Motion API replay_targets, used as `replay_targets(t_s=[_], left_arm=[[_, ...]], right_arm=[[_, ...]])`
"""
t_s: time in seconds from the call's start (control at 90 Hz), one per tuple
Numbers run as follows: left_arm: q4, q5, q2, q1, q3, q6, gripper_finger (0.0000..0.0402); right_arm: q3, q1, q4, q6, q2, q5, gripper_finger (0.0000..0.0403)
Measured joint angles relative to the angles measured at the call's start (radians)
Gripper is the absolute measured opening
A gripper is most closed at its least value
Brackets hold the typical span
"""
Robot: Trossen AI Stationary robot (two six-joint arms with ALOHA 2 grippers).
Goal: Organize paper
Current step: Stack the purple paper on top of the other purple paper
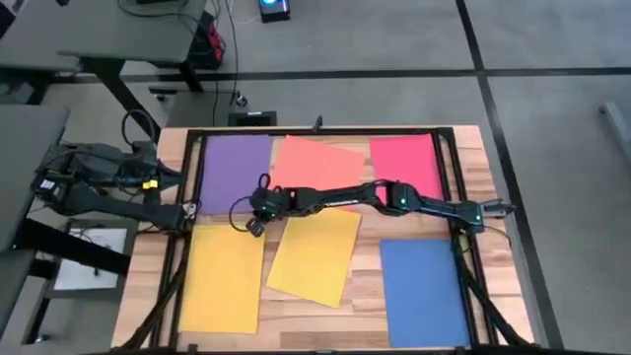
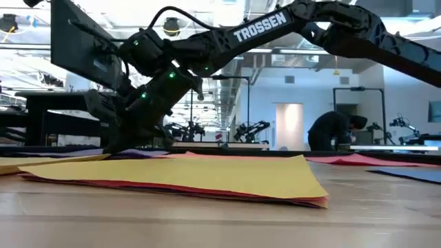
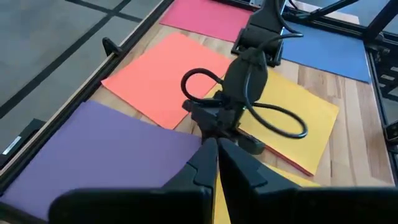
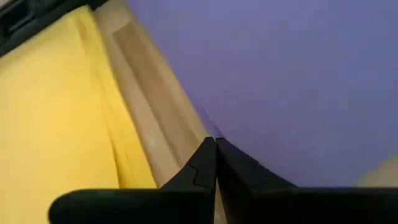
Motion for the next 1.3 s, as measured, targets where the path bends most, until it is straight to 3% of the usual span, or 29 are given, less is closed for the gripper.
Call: replay_targets(t_s=[0.256,0.411,0.511,0.756,1.111,1.3], left_arm=[[-0.047,0.000,0.000,0.000,0.000,-0.011,0.0000],[-0.037,0.000,0.000,0.000,0.000,-0.011,0.0000],[-0.021,0.000,0.000,0.000,0.000,-0.001,0.0000],[0.095,-0.008,0.043,0.000,-0.022,0.035,0.0000],[0.289,-0.003,0.311,0.034,-0.196,0.044,0.0000],[0.357,0.138,0.530,0.162,-0.201,0.080,0.0000]], right_arm=[[0.000,0.005,0.050,-0.040,0.000,-0.012,0.0000],[0.045,0.012,0.079,-0.038,-0.008,-0.093,0.0000],[0.031,-0.001,0.029,0.000,-0.086,-0.112,0.0000],[0.037,-0.140,-0.369,-0.020,-0.424,-0.101,0.0000],[0.035,-0.308,-0.770,-0.123,-0.604,-0.100,0.0000],[-0.037,-0.304,-0.795,-0.229,-0.586,-0.101,0.0000]])
